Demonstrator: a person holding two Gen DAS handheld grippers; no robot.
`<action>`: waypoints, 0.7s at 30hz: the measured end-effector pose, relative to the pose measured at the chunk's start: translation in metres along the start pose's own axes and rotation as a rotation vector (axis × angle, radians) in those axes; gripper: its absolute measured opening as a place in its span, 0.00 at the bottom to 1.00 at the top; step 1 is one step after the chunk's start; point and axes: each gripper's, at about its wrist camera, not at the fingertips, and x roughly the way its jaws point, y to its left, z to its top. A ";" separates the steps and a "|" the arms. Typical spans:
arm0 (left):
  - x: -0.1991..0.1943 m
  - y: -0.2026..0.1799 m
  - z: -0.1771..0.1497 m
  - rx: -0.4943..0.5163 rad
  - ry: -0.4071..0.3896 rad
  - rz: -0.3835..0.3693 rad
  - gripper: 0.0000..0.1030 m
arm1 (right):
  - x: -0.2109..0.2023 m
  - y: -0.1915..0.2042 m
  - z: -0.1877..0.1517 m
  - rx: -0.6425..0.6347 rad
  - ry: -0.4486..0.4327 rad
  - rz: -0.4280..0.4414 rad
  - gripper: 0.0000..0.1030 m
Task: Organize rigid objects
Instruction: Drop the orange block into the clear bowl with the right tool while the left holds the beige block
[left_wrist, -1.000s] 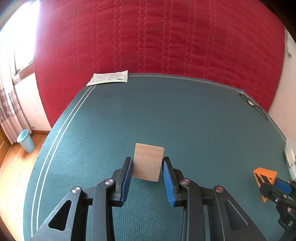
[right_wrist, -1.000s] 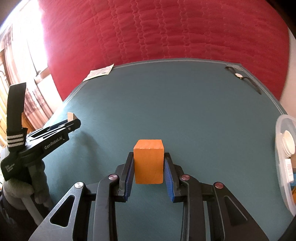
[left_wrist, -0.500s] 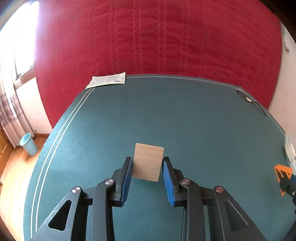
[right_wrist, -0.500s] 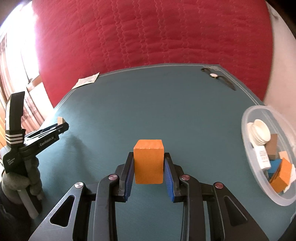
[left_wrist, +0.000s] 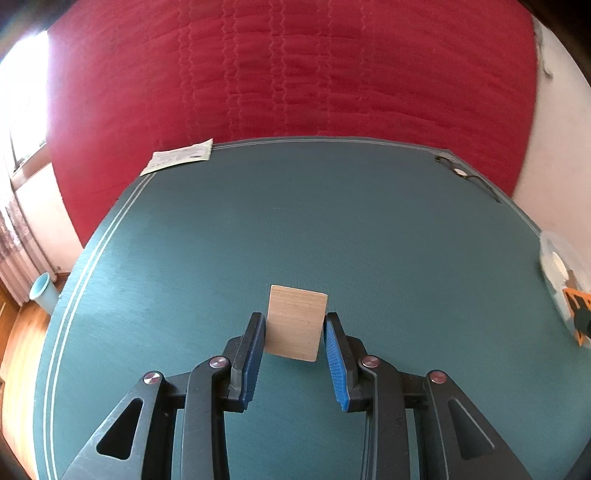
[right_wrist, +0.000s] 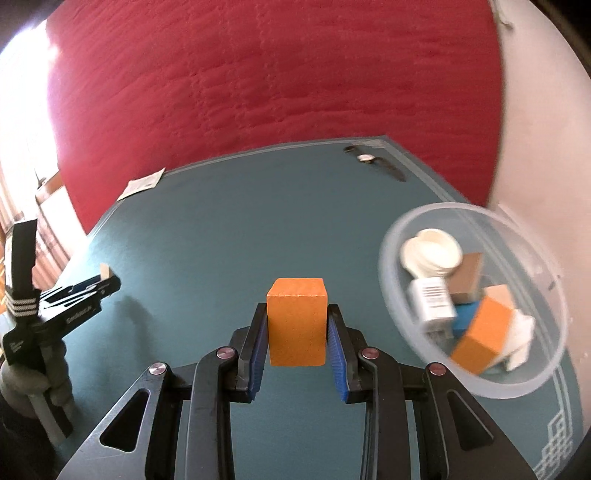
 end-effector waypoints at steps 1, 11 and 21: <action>-0.002 -0.004 0.000 0.002 -0.001 -0.007 0.33 | -0.002 -0.003 0.000 0.002 -0.004 -0.006 0.30; -0.018 -0.043 0.005 0.035 -0.017 -0.049 0.33 | -0.028 -0.067 0.002 0.077 -0.061 -0.107 0.30; -0.022 -0.079 0.008 0.062 -0.014 -0.086 0.33 | -0.038 -0.132 0.003 0.170 -0.102 -0.199 0.30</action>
